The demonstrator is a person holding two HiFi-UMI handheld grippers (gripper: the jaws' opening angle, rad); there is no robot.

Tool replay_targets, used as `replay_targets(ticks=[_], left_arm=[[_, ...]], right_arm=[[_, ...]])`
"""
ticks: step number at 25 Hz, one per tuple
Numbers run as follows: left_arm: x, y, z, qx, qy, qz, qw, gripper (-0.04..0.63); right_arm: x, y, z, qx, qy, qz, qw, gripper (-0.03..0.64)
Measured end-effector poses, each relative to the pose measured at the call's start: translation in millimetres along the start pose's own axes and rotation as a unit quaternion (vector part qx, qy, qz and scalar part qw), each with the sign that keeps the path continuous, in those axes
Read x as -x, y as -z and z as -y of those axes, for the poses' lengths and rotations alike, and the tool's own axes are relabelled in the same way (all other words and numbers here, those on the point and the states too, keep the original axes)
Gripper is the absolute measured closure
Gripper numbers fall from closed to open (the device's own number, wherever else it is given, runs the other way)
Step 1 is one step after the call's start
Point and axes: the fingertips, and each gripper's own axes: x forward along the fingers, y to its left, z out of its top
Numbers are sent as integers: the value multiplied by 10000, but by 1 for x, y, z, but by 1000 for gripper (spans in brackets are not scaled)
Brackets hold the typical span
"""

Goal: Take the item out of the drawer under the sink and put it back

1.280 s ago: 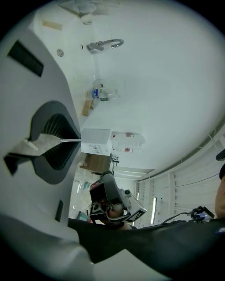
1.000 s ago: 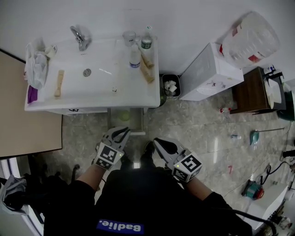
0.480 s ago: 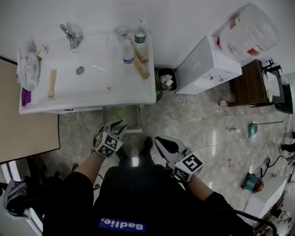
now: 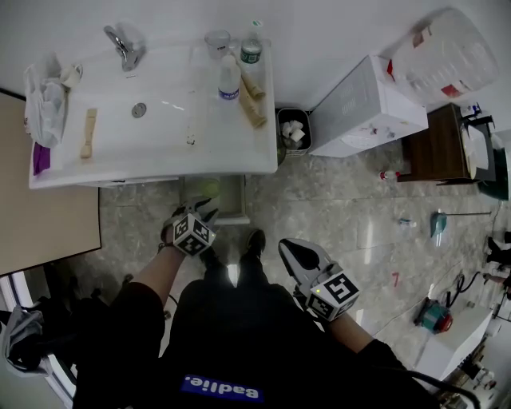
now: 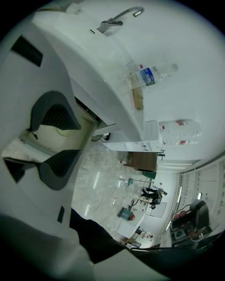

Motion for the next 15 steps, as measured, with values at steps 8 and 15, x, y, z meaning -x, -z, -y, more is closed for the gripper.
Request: replay_targets(ticks=[8, 15], left_arm=[[-41, 30, -5, -165, -38, -469, 9988, 471], [-73, 48, -7, -615, -140, -985, 9931, 471]], right_arm=[[3, 27, 18, -260, 248, -343, 9988, 615], [7, 42, 31, -324, 404, -548, 9972, 615]])
